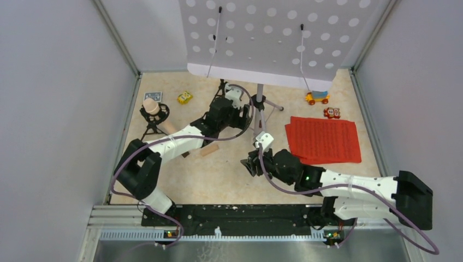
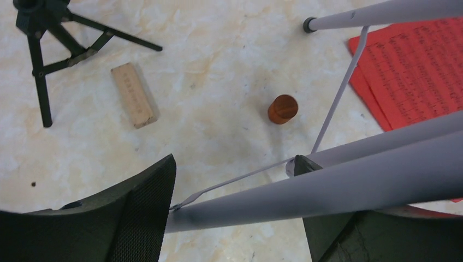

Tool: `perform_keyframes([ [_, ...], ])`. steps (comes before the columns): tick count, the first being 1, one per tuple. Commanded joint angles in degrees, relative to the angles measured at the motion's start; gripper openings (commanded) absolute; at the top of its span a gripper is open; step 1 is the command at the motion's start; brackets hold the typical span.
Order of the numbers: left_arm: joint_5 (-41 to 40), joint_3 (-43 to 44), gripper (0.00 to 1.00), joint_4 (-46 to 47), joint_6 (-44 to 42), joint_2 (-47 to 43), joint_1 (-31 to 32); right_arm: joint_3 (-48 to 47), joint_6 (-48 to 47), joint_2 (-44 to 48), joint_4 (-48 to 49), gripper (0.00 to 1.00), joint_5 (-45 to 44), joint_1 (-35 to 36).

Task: Pack up the instrument practice props

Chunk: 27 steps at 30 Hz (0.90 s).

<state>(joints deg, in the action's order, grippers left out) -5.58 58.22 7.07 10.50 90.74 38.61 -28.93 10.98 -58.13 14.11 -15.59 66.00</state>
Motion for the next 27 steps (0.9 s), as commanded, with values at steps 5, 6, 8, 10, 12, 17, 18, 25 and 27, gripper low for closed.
perform_keyframes([
  [5,1.93,1.56,0.83,5.85,0.99,-1.28,0.05,-7.21,0.82,-4.95,2.58,0.47,-4.91,3.26],
  [6,1.3,0.64,0.85,5.85,1.1,-2.16,0.09,-7.86,1.06,-4.07,0.83,0.5,-5.48,3.26],
  [8,0.29,-1.25,0.93,5.74,1.1,-4.32,-0.02,-9.08,1.64,-1.29,-3.87,0.56,-6.81,3.2],
  [10,-0.42,-2.75,0.97,5.31,1.22,-7.15,-0.02,-8.98,1.66,2.0,-7.41,0.62,-9.53,3.07],
  [12,-1.37,-4.03,0.99,4.71,1.61,-9.51,0.02,-8.35,2.05,5.84,-10.11,0.67,-10.46,1.61],
  [17,-2.44,-7.47,0.99,2.92,3.03,-15.79,0.05,-6.92,4.09,13.88,-15.34,0.72,-5.65,-8.34],
  [18,-2.43,-8.18,0.99,2.42,3.25,-17.13,-0.02,-6.87,4.25,14.79,-15.96,0.72,-5.0,-10.37],
  [25,-4.4,-15.07,0.94,1.08,7.34,-23.99,-0.02,-9.9,6.13,7.7,-17.87,0.67,4.48,-24.52],
  [27,-5.61,-15.93,0.9,0.82,8.7,-23.47,0.04,-10.7,6.47,4.57,-16.66,0.64,4.6,-26.14],
])
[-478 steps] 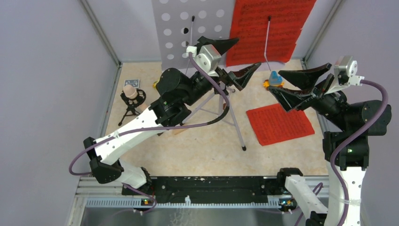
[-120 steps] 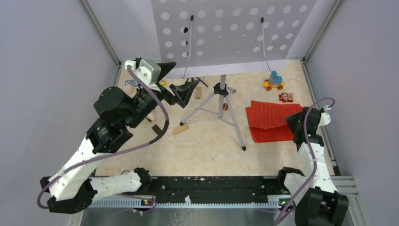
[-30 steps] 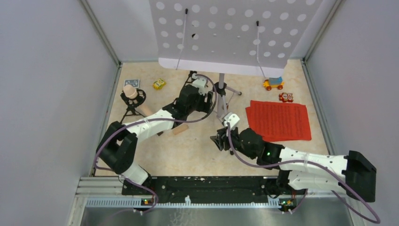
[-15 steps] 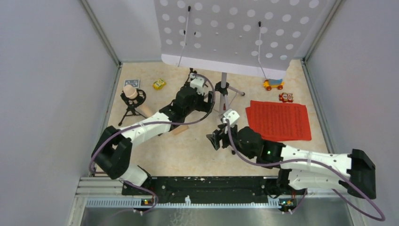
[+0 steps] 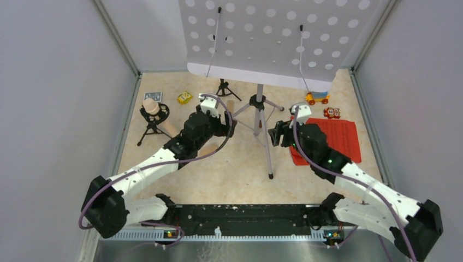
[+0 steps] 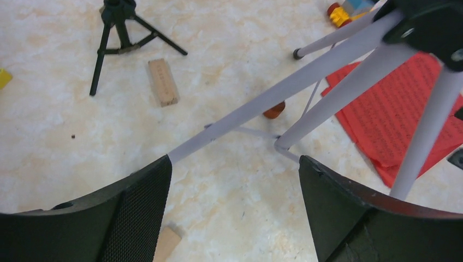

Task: Pack up the instrument practice props

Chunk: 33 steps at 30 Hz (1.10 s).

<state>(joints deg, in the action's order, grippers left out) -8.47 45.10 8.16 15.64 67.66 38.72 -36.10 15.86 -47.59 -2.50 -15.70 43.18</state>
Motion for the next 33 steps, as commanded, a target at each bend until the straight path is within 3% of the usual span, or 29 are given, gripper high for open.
perform_keyframes([
  [1,-3.44,-2.78,0.87,-0.95,4.5,0.19,-0.09,-3.96,1.67,-7.1,0.4,0.63,4.06,-3.83],
  [7,-4.42,-3.48,0.81,0.18,6.07,3.54,-0.12,-4.43,2.93,-11.24,4.84,0.61,5.05,-5.83],
  [12,-4.95,1.53,0.79,1.25,3.31,10.43,-1.38,-1.88,-1.12,-13.67,10.74,0.6,19.75,-5.85],
  [20,-3.64,10.48,0.75,1.1,1.04,19.75,-3.73,-1.56,-4.56,-14.55,12.74,0.6,31.57,-4.55],
  [33,4.15,16.48,0.72,2.07,-4.71,24.78,-5.59,-1.74,-4.03,-16.29,14.75,0.59,20.92,11.85],
])
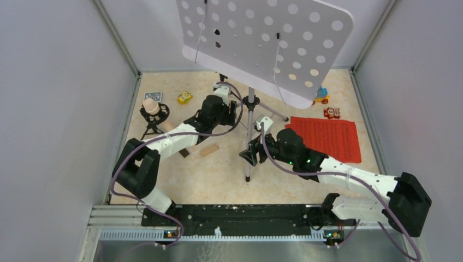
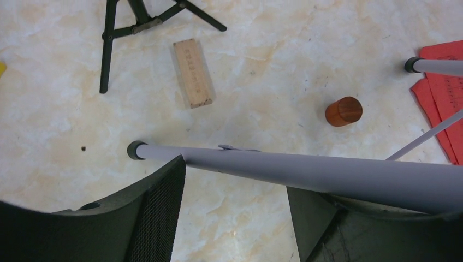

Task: Pack up the instrument practice props

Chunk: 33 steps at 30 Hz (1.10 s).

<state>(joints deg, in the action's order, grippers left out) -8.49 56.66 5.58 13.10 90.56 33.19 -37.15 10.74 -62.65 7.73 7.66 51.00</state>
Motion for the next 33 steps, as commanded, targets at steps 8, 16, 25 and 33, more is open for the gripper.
perform_keyframes([
  [8,2.63,3.64,0.73,3.81,-1.57,0.56,-0.4,-1.76,1.93,-1.0,4.33,0.59,-11.32,8.5],
  [16,1.57,-2.81,0.78,5.23,0.45,-5.1,-0.69,3.59,4.06,11.7,-4.9,0.6,-15.74,2.16],
  [25,1.72,-1.55,0.78,5.58,0.73,-3.4,-0.9,4.36,8.77,8.42,-1.93,0.59,-22.94,-5.38],
  [33,3.43,4.02,0.77,2.68,0.74,1.24,-1.31,-1.08,11.76,-5.21,6.16,0.55,-20.51,-4.92],
])
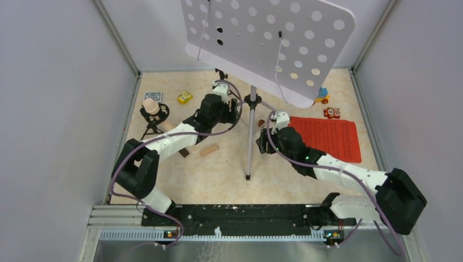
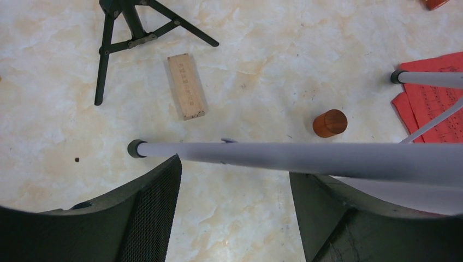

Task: Pack up the instrument practice props

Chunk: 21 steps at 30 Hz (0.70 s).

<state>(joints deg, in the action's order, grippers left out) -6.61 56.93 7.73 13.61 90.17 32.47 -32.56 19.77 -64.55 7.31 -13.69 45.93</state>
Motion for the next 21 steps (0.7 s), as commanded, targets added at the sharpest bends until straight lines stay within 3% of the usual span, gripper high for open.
perform_keyframes([
  [1,2.36,4.32,0.77,0.37,-0.3,2.1,-0.59,-5.91,3.08,-4.01,7.75,0.55,1.2,0.92],
  [15,12.31,8.61,0.78,-2.15,-4.26,7.16,-0.59,-11.44,2.06,-13.41,16.37,0.54,-1.99,16.81],
  [21,7.8,7.6,0.78,-2.68,-3.22,5.84,-0.78,-16.67,2.04,-19.26,17.2,0.54,-0.41,18.81],
])
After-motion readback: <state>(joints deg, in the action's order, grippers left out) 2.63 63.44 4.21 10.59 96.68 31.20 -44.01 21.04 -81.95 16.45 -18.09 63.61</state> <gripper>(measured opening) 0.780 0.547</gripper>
